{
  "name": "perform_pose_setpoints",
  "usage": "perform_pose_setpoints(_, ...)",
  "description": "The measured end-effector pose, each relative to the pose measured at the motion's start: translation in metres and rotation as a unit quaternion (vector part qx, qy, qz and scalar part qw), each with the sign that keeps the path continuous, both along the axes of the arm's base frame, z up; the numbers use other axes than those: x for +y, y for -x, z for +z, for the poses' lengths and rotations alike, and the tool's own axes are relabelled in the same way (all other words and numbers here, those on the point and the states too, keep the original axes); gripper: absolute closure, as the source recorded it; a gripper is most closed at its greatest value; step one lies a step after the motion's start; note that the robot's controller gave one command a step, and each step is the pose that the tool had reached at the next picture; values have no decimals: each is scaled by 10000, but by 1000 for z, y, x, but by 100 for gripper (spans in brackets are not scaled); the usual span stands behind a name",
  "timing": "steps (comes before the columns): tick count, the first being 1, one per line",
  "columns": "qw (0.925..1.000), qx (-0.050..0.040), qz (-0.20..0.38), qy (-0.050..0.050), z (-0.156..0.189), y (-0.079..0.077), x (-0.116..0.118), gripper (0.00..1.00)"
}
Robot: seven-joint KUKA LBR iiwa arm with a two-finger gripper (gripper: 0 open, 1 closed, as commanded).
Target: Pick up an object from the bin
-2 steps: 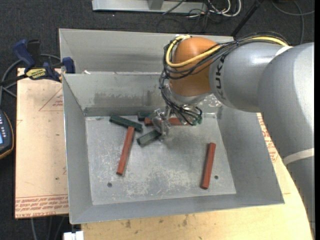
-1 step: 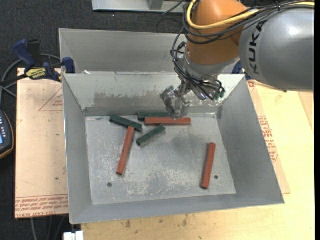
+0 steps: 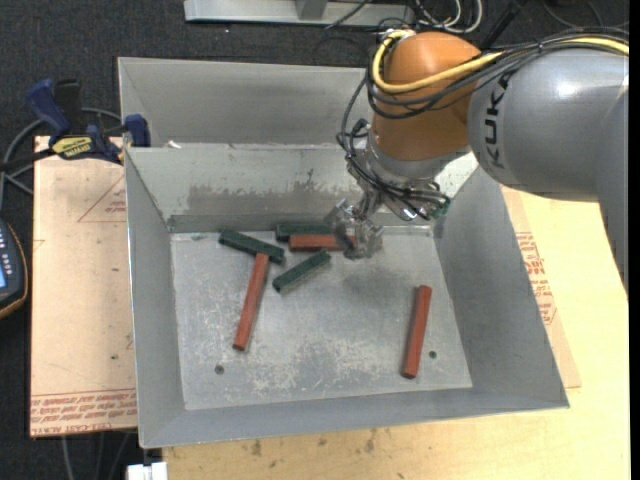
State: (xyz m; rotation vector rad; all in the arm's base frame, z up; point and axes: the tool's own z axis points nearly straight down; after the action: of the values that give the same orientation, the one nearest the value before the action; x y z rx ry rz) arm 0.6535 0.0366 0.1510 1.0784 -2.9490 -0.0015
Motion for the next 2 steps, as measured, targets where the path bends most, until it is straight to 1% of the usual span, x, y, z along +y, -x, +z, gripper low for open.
perform_pose_setpoints(1, 10000, -18, 2, -9, 2, -1, 1, 0)
perform_pose_setpoints(2, 10000, 1, 41, -21, -85, 4, 50, 0)
